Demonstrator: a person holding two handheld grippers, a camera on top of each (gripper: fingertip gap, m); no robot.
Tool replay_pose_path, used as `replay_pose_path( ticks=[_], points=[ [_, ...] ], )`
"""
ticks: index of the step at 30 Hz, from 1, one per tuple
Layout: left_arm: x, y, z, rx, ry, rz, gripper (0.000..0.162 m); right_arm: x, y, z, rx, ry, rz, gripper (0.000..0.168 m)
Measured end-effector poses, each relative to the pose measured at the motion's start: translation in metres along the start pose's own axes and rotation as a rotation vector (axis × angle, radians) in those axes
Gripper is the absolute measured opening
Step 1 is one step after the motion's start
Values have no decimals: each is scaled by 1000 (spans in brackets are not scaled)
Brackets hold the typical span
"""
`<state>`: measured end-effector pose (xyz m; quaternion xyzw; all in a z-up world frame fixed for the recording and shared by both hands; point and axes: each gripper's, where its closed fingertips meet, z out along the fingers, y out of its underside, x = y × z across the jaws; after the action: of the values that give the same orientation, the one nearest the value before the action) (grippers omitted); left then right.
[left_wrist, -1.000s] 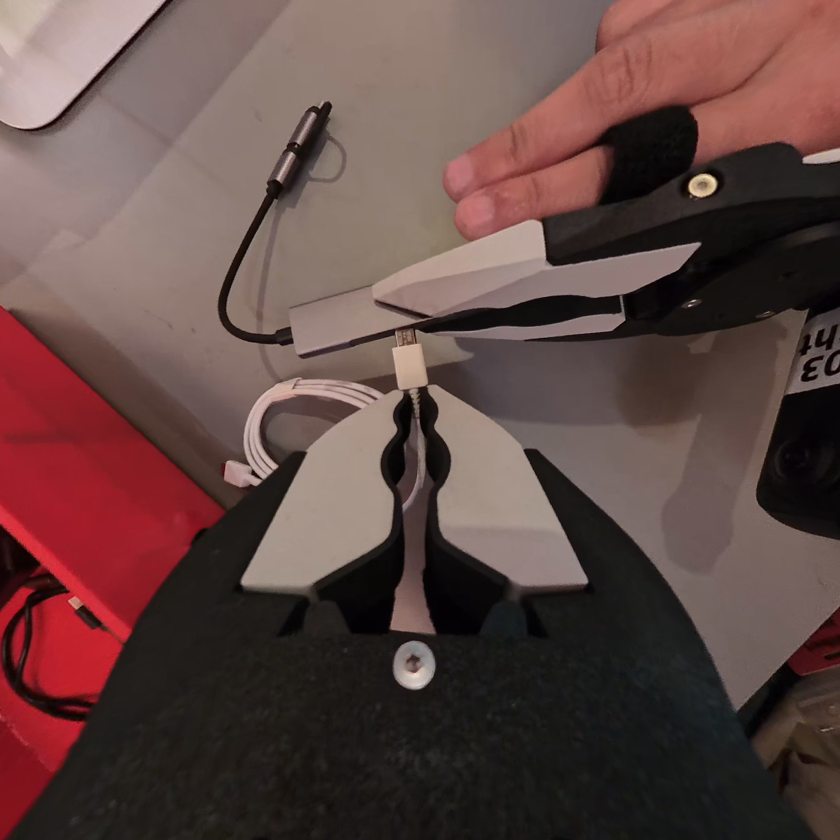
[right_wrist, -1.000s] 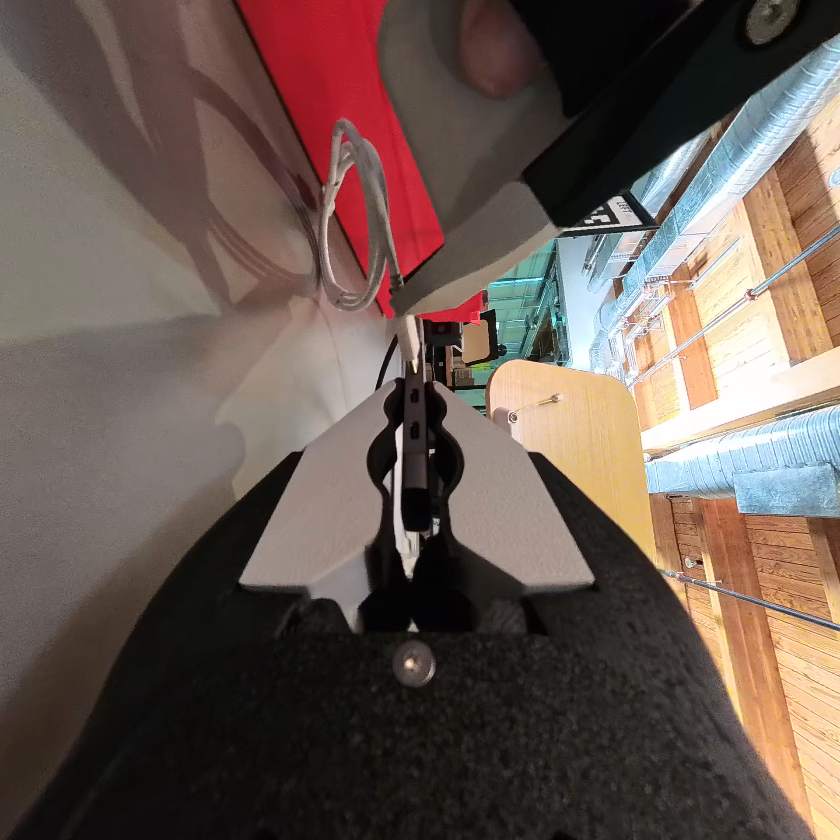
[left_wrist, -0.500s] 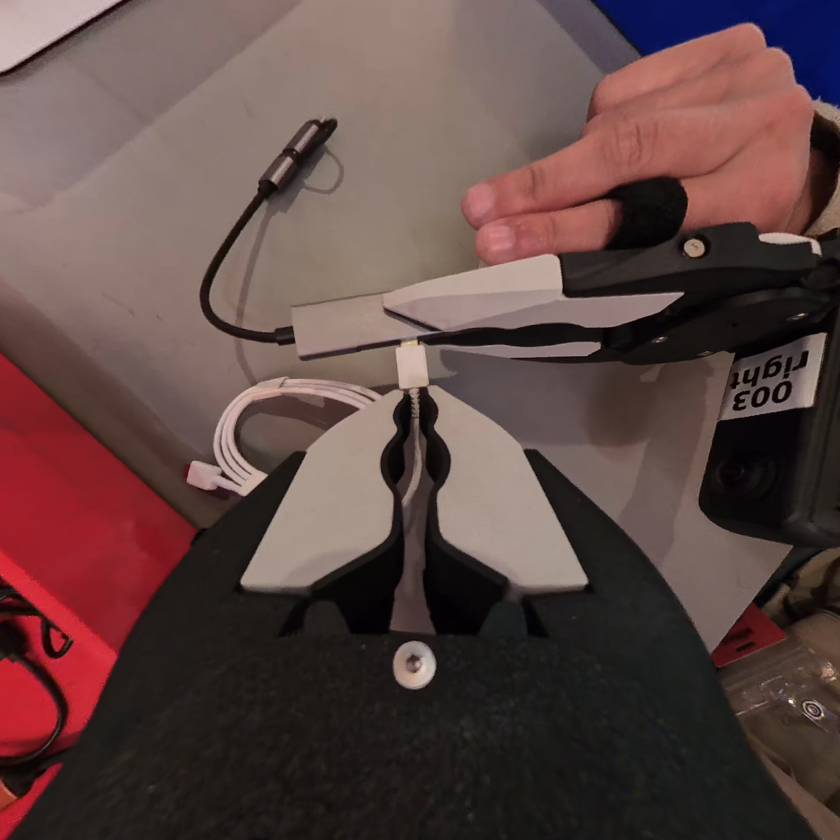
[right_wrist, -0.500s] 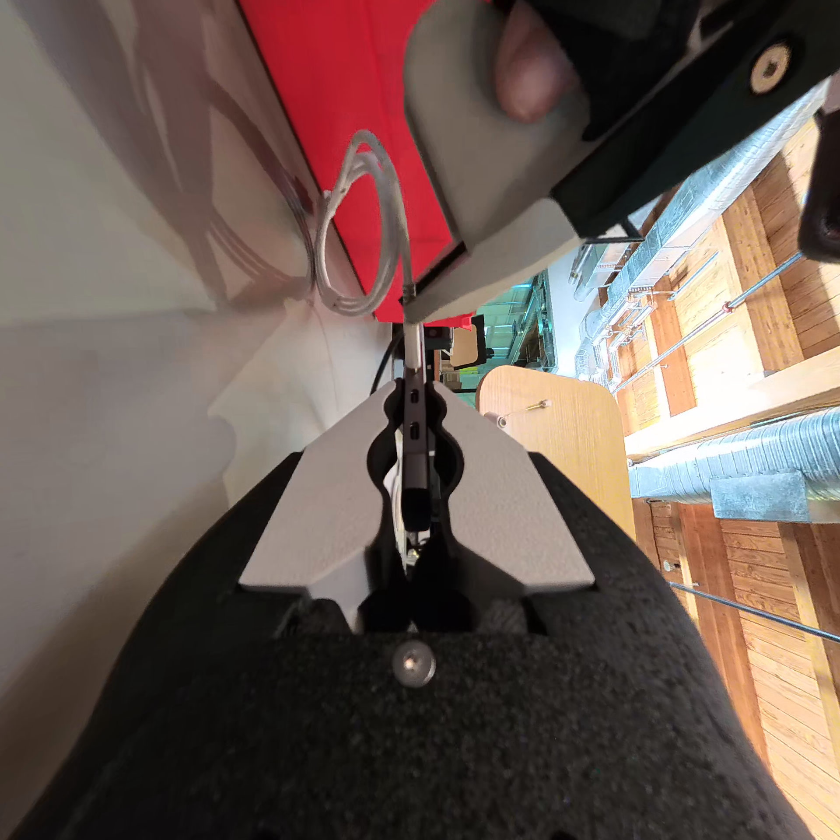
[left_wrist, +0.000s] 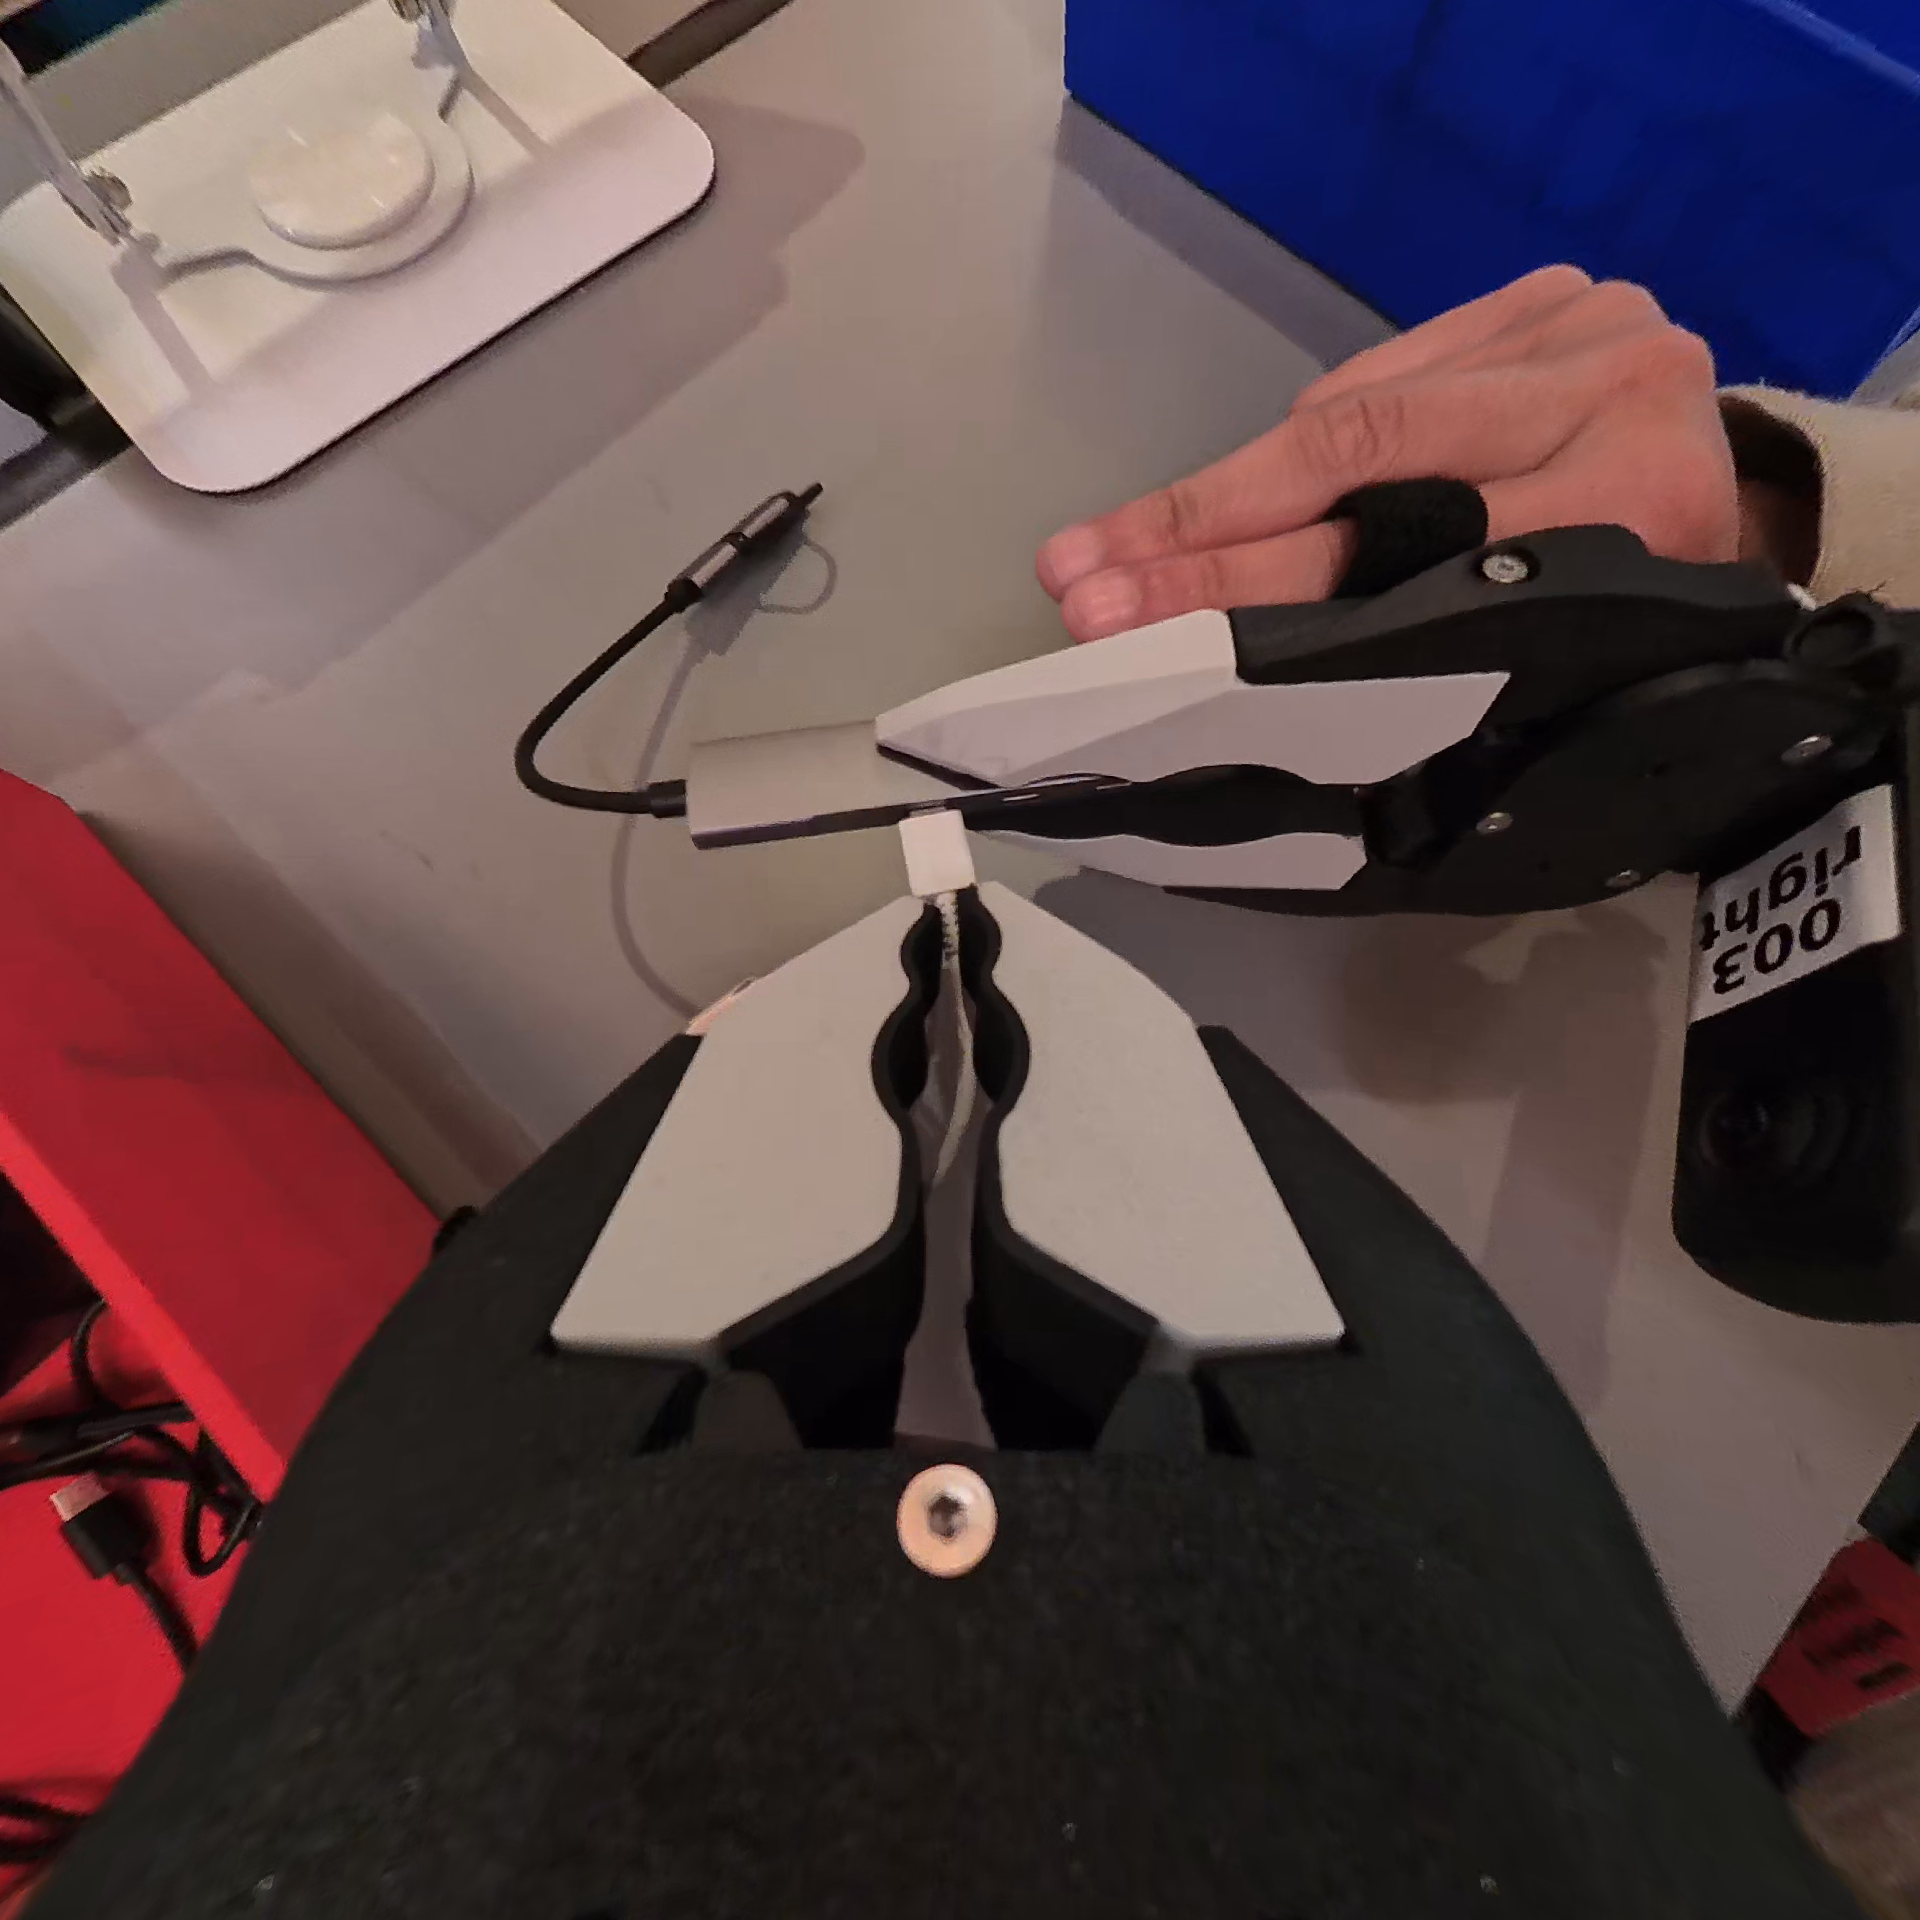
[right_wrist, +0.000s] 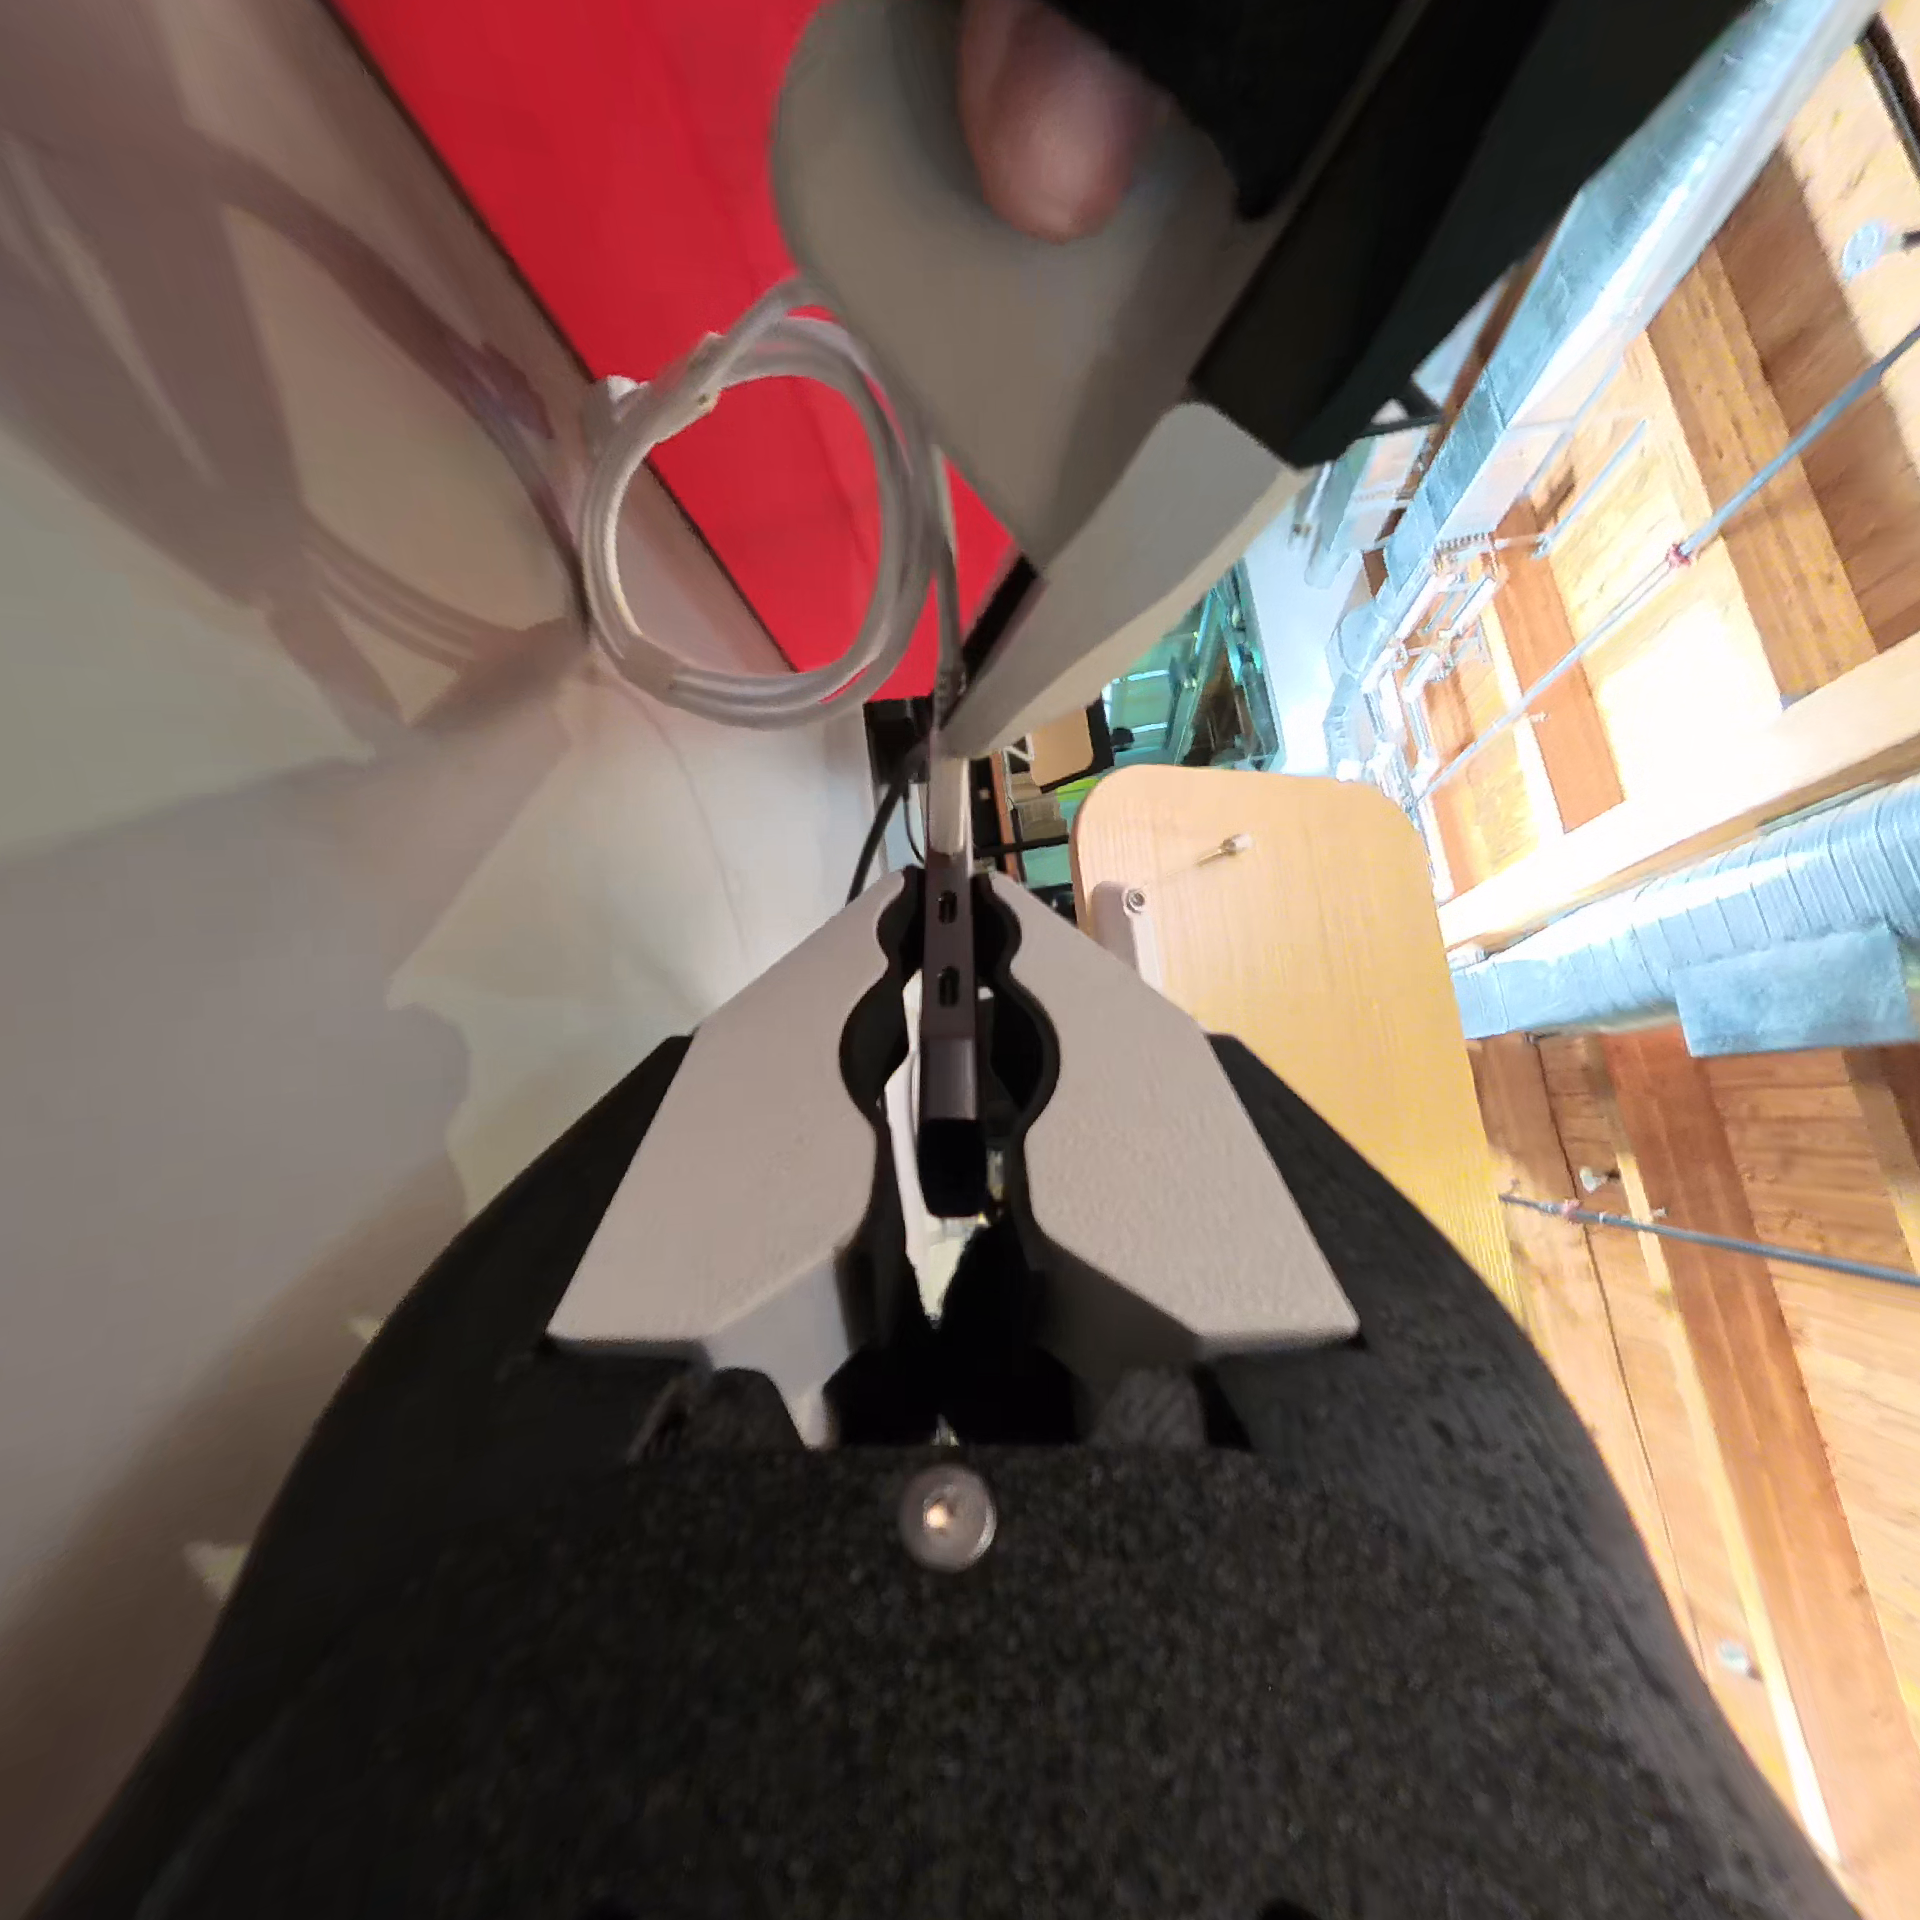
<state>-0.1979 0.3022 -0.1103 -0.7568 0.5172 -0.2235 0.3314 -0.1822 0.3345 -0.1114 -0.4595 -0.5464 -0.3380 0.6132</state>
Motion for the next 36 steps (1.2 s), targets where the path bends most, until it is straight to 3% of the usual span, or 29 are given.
replay_pose_path(
  ticks=[1, 9, 19, 25, 30, 36],
  points=[
    [0, -1, 0, 16, -2, -2, 3, 1, 1, 0, -2, 4, 9, 7],
    [0, -21, -5, 201, -26, 61, 2, 14, 5, -2, -21, 45, 110, 7],
    [-1, -19, -6, 207, -23, 41, 10, 20, 6, -2, -25, 59, 175, 9],
    [-3, -13, -2, 176, -66, 81, 9, 17, 3, -2, -16, 72, 108, 8],
    [-3, -21, -7, 216, -116, 134, 8, 17, 1, -3, -12, 52, 196, 8],
    [-1, -15, -6, 190, -4, 102, 9, 17, -1, -4, 2, 57, 163, 7]
  ],
)
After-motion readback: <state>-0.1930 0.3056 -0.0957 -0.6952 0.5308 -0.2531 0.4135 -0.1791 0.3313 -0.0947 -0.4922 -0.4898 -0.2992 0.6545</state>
